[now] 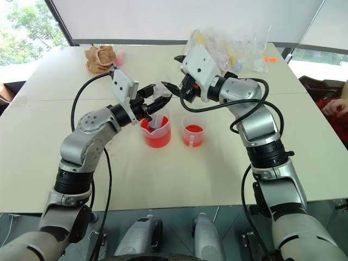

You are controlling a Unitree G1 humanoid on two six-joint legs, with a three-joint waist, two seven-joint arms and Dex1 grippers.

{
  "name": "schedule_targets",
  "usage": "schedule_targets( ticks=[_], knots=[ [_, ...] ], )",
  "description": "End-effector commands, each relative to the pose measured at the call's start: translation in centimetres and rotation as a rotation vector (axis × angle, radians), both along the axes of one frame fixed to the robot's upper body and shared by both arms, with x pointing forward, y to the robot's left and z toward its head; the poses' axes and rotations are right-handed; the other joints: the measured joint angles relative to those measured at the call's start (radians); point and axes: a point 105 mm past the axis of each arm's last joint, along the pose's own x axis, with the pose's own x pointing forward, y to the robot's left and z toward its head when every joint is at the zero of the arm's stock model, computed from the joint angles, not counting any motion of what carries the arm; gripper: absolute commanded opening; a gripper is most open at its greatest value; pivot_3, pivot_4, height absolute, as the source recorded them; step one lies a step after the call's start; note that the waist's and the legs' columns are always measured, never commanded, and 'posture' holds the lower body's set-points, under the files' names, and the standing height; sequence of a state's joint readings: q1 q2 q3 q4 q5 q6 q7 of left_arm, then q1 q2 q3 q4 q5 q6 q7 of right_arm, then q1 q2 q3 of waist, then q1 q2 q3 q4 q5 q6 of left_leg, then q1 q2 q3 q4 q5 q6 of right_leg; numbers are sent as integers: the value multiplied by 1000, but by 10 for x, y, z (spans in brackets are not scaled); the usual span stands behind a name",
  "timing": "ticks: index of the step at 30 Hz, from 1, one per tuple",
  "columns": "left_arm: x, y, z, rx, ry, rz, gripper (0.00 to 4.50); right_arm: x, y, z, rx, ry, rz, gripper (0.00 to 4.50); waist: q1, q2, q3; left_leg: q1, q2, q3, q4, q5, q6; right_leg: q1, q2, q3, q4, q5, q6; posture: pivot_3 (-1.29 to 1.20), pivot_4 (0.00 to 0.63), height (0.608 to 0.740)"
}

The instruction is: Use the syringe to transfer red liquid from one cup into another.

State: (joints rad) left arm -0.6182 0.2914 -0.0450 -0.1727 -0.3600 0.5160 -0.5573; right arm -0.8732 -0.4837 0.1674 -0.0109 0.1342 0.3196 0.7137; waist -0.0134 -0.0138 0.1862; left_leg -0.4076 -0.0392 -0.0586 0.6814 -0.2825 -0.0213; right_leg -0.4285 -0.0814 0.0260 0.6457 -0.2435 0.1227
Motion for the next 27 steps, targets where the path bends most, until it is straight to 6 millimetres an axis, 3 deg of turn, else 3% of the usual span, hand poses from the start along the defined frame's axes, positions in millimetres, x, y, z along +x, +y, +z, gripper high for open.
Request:
schedule_targets(
  ticks=[1, 4, 9, 10, 15, 23, 27],
  knots=[
    [-16, -4, 31, -58, -136, -45, 2048, 7, 0, -5, -34, 2, -42, 3675, 0, 0, 0, 0, 0, 0, 0, 0, 0, 0, 0, 0, 0, 0, 0, 0, 150, 740],
    [-15, -1, 31, -80, -137, -29, 2047, 7, 2, -4, -43, -4, -45, 2778, -1, 0, 0, 0, 0, 0, 0, 0, 0, 0, 0, 0, 0, 0, 0, 0, 150, 740],
    [-14, 2, 30, -90, -131, -20, 2047, 5, 6, -1, -41, -21, -30, 222, 0, 0, 0, 0, 0, 0, 0, 0, 0, 0, 0, 0, 0, 0, 0, 0, 150, 740],
    [-13, 2, 30, -92, -130, -19, 2047, 4, 6, 1, -40, -26, -31, 54, 2, 0, 0, 0, 0, 0, 0, 0, 0, 0, 0, 0, 0, 0, 0, 0, 150, 740],
    [-12, 1, 29, -105, -118, -20, 2047, 3, 5, 10, -17, -58, -38, 54, 0, 0, 0, 0, 0, -1, 0, 0, 0, 0, 0, 0, 0, 0, 0, 0, 150, 740],
    [-8, 4, 19, -118, -81, -9, 2047, 9, -9, 50, 116, -203, -128, 54, -2, 0, 0, 0, 0, 0, -1, 0, 0, 0, 0, 0, 0, 0, 0, 0, 150, 740],
    [-7, 6, 11, -113, -62, -4, 2047, 10, -12, 60, 153, -240, -142, 54, 0, 0, 0, 0, 0, 0, -1, 0, -1, 0, 0, 0, 0, 0, 0, 0, 150, 740]
  ],
)
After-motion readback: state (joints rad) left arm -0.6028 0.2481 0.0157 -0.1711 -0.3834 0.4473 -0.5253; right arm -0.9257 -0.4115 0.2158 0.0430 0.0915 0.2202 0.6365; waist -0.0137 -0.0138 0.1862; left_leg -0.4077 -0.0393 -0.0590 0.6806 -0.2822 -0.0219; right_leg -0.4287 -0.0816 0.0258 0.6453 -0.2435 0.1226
